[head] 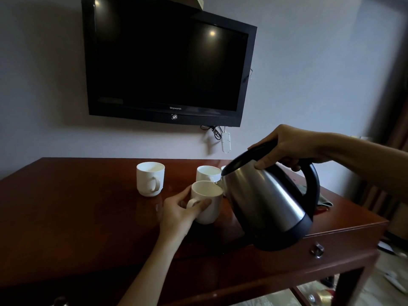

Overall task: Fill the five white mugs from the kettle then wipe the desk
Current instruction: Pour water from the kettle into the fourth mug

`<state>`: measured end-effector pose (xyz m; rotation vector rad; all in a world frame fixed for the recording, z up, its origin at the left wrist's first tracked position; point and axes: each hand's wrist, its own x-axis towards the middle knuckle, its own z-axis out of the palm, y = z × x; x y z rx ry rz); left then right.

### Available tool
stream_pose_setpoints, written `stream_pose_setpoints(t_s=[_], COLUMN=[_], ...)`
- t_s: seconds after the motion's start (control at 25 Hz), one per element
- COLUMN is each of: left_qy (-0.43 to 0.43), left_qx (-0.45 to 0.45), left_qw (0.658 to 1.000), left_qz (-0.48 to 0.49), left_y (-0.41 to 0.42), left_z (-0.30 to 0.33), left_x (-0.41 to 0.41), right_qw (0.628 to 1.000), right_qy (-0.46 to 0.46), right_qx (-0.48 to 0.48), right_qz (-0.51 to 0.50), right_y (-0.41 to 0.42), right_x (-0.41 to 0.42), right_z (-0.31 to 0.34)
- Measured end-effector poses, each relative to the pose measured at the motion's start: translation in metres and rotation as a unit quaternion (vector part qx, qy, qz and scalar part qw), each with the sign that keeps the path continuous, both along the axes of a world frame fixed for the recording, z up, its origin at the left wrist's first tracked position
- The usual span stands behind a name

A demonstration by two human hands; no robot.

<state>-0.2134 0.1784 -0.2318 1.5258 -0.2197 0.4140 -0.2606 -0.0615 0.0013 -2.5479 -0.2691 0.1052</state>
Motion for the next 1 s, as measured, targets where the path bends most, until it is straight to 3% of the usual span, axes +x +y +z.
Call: stream_pose_setpoints(t_s=[1.0], left_qy=[0.001], left_qx=[-0.004], left_qw=[1.0], left_qz=[0.006], left_y=[-0.001], left_z=[-0.001], left_x=[-0.002], right_qw=[0.984], right_qy=[-0.032], right_qx=[-0.141], right_qz=[0.102], right_y=[0.019], right_x=[0.008], right_z=[0.022])
